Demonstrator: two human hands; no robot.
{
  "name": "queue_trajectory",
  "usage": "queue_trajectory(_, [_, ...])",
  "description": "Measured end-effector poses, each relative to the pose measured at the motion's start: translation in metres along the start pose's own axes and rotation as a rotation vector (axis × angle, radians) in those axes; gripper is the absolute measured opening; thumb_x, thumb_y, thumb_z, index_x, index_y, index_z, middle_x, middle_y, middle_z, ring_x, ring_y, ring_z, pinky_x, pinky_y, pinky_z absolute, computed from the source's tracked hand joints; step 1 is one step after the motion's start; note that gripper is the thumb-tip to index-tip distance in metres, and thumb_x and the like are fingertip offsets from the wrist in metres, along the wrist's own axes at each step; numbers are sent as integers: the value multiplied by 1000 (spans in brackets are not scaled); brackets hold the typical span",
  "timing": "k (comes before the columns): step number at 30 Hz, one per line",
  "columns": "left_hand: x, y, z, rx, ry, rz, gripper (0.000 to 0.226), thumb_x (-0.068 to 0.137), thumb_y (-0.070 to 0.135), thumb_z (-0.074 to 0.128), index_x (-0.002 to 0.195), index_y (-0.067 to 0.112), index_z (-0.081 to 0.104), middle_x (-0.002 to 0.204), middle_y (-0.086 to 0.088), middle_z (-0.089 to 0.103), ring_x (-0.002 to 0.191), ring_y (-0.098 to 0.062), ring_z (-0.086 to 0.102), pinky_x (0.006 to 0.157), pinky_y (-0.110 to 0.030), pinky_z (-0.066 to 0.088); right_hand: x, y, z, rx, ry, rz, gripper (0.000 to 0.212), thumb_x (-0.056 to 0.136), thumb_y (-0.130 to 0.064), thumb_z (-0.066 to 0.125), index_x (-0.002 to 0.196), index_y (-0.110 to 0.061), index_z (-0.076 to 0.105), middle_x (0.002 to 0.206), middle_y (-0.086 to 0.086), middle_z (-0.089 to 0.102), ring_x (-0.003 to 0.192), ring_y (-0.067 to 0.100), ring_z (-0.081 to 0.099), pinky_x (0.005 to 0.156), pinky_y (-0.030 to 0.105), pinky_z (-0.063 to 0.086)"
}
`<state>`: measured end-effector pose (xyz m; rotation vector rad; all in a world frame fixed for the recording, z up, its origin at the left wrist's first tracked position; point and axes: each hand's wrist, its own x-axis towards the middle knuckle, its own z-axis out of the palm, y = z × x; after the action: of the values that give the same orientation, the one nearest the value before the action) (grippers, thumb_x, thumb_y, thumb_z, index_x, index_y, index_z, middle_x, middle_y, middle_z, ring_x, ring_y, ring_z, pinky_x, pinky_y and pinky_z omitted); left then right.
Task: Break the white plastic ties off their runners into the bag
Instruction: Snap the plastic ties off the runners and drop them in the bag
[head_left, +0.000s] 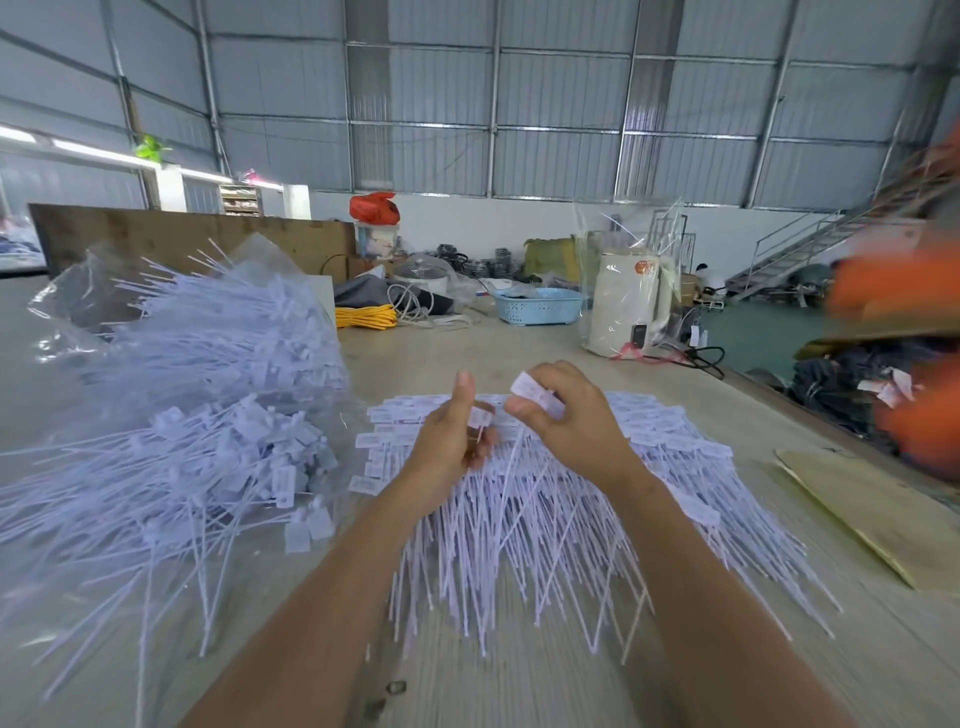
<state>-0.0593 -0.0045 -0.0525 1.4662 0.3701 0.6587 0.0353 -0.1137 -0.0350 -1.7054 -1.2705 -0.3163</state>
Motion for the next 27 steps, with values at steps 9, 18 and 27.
queue_trajectory(9, [-7, -4, 25, 107, 2, 241, 19, 97, 25, 52, 91, 9, 60, 74, -9, 58, 57, -13, 50, 48, -21, 41, -3, -1, 0, 3, -48, 17, 54, 71, -14, 79, 118, -14, 52, 111, -3, 42, 87, -8, 43, 74, 5, 37])
queue_trajectory(18, [-4, 2, 15, 26, 120, 267, 25, 97, 20, 52, 73, 18, 59, 50, 8, 47, 35, -2, 36, 37, -14, 28, -4, 2, -1, -35, -221, 78, 25, 93, -16, 55, 76, 2, 58, 69, 14, 52, 66, 22, 44, 62, 33, 34])
queue_trajectory(27, [-3, 10, 14, 202, 180, 240, 27, 96, 28, 54, 71, 17, 56, 50, 4, 48, 39, -6, 39, 46, -22, 29, -3, 3, 2, -161, -149, -48, 23, 93, -19, 56, 74, -5, 54, 65, 2, 48, 67, 28, 45, 60, 40, 39])
